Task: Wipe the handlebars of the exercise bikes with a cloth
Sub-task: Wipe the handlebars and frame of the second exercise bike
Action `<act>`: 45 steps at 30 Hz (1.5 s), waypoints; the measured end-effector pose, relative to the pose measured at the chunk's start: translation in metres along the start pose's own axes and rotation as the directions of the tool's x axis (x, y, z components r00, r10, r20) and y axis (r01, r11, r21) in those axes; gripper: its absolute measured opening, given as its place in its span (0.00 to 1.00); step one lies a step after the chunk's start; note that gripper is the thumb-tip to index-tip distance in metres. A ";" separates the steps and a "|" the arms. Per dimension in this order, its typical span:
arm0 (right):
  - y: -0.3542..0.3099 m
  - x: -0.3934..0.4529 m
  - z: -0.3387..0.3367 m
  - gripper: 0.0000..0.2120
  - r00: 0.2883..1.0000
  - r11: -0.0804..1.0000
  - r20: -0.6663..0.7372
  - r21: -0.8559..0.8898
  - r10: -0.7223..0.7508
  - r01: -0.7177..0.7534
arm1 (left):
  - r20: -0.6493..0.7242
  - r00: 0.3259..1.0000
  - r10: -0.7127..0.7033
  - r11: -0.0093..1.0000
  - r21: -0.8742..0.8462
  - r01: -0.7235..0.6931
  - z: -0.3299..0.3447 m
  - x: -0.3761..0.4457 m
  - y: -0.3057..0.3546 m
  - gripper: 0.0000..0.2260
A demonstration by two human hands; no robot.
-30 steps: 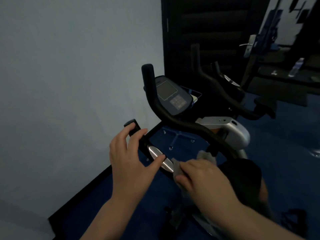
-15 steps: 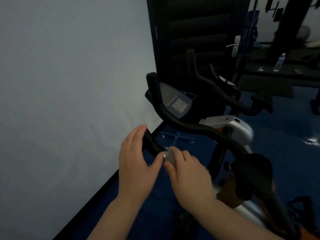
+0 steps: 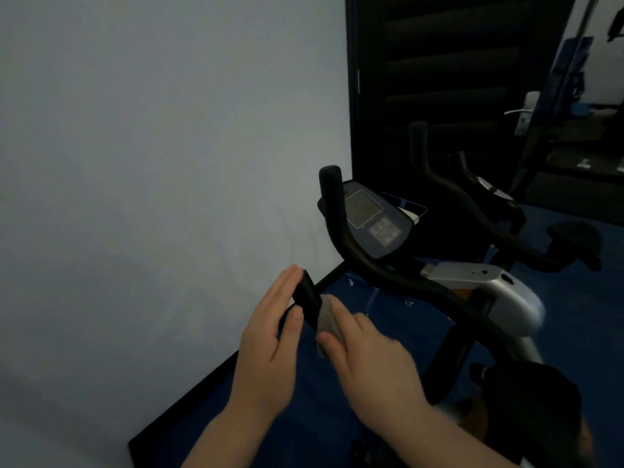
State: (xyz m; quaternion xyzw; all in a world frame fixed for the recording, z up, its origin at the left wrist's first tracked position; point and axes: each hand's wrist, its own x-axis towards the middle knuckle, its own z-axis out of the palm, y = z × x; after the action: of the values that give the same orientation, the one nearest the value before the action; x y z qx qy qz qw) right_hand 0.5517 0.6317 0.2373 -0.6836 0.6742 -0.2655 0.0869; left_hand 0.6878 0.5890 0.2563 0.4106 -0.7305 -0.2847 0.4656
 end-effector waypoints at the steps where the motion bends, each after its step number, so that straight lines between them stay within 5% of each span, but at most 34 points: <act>1: 0.002 0.006 -0.001 0.20 1.000 0.999 0.005 0.033 0.002 -0.002 | -0.010 1.000 0.001 1.000 -0.015 -0.001 0.001 0.001 0.000 0.19; 6: -0.026 0.041 0.005 0.15 0.992 0.932 -0.064 0.354 0.106 -0.077 | -0.054 0.998 -0.037 0.988 -0.153 0.029 0.004 -0.004 0.004 0.17; 10: -0.024 0.033 0.003 0.21 0.982 0.890 -0.181 0.438 -0.055 0.131 | -0.154 0.987 0.045 0.996 -0.074 -0.057 -0.007 -0.002 0.000 0.15; 17: -0.041 0.055 -0.007 0.12 0.959 0.941 -0.184 0.223 -0.217 0.256 | -0.181 0.982 0.046 0.994 -0.094 -0.064 -0.031 0.015 -0.015 0.09; 23: -0.058 0.059 0.004 0.12 0.955 0.999 -0.293 -0.035 -0.043 0.034 | -0.061 0.991 0.117 0.984 -0.125 -0.124 -0.047 0.026 -0.027 0.09; 28: -0.064 0.044 0.017 0.15 0.913 0.983 -0.381 0.156 0.150 -0.097 | 0.010 0.988 0.153 0.971 -0.189 -0.149 -0.042 0.031 -0.029 0.08; 30: -0.057 0.024 0.019 0.15 0.870 0.969 -0.431 0.062 0.240 -0.237 | 0.057 0.976 0.208 0.964 -0.182 -0.195 -0.038 0.033 -0.027 0.08; 34: -0.054 0.033 0.022 0.10 0.858 0.936 -0.403 -0.007 0.320 -0.352 | 0.123 0.922 0.366 0.929 -0.103 -0.355 -0.031 0.044 -0.022 0.09; 37: -0.058 0.025 0.031 0.14 0.855 0.954 -0.464 -0.064 0.232 -0.293 | 0.194 0.855 0.481 0.876 -0.061 -0.479 -0.020 0.050 -0.015 0.09; 42: -0.003 -0.049 0.015 0.19 0.919 0.959 -0.344 -0.133 0.192 -0.250 | 0.331 0.664 0.670 0.681 0.080 -0.727 0.008 0.052 -0.010 0.08; 45: 0.021 -0.050 0.004 0.17 0.917 0.969 -0.344 -0.064 0.203 -0.238 | 0.420 0.631 0.652 0.541 0.325 -0.776 0.024 0.046 -0.015 0.09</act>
State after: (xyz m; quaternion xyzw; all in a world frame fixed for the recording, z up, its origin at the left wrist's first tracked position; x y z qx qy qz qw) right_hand 0.5377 0.6775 0.2112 -0.5516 0.7649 -0.3307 -0.0353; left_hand 0.6605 0.5426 0.2554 0.1353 -0.9318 0.0724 0.3288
